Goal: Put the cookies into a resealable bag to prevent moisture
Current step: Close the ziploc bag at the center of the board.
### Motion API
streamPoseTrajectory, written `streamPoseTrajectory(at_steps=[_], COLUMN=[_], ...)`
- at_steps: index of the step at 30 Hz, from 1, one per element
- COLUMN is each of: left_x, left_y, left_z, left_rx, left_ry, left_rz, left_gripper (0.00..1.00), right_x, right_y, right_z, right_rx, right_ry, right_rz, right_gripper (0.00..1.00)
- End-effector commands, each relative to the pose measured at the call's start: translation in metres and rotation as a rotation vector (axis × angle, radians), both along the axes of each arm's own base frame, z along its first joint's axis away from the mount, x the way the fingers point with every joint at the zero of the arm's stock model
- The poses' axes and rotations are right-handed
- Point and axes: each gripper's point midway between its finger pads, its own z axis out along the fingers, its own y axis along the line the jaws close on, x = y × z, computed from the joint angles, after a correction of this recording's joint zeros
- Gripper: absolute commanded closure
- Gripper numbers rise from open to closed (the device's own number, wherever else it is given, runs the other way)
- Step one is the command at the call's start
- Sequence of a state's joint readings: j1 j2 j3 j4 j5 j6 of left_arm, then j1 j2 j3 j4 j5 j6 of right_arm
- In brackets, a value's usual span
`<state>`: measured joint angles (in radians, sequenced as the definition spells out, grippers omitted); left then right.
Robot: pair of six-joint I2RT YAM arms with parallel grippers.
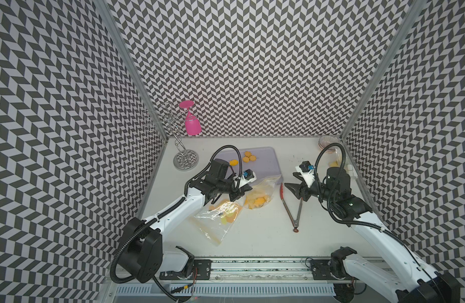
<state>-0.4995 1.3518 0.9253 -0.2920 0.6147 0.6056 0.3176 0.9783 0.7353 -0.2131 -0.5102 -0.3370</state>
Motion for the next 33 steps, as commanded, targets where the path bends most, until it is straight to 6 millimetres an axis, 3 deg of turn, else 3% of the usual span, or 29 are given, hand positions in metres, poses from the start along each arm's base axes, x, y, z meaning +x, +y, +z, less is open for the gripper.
streamPoseTrajectory(at_steps=[1, 10, 19, 25, 29, 33], left_x=[0.003, 0.002, 0.001, 0.001, 0.002, 0.003], left_y=[0.002, 0.002, 0.001, 0.001, 0.001, 0.001], left_z=[0.009, 0.007, 0.007, 0.008, 0.010, 0.010], left_rx=[-0.028, -0.034, -0.035, -0.037, -0.041, -0.045], left_ry=[-0.055, -0.052, -0.051, -0.050, -0.055, -0.056], left_rz=[0.001, -0.001, -0.004, -0.004, -0.001, 0.008], left_gripper=[1.00, 1.00, 1.00, 1.00, 1.00, 1.00], right_x=[0.001, 0.029, 0.056, 0.054, 0.049, 0.044], right_y=[0.007, 0.013, 0.027, 0.042, 0.047, 0.047], right_z=[0.000, -0.037, -0.062, -0.065, -0.064, -0.056], right_rx=[-0.160, -0.396, -0.399, -0.336, -0.304, -0.282], right_ry=[-0.151, -0.153, -0.091, -0.059, -0.057, -0.062], right_rz=[0.158, 0.328, 0.394, 0.489, 0.523, 0.520], right_gripper=[0.36, 0.35, 0.43, 0.51, 0.63, 0.91])
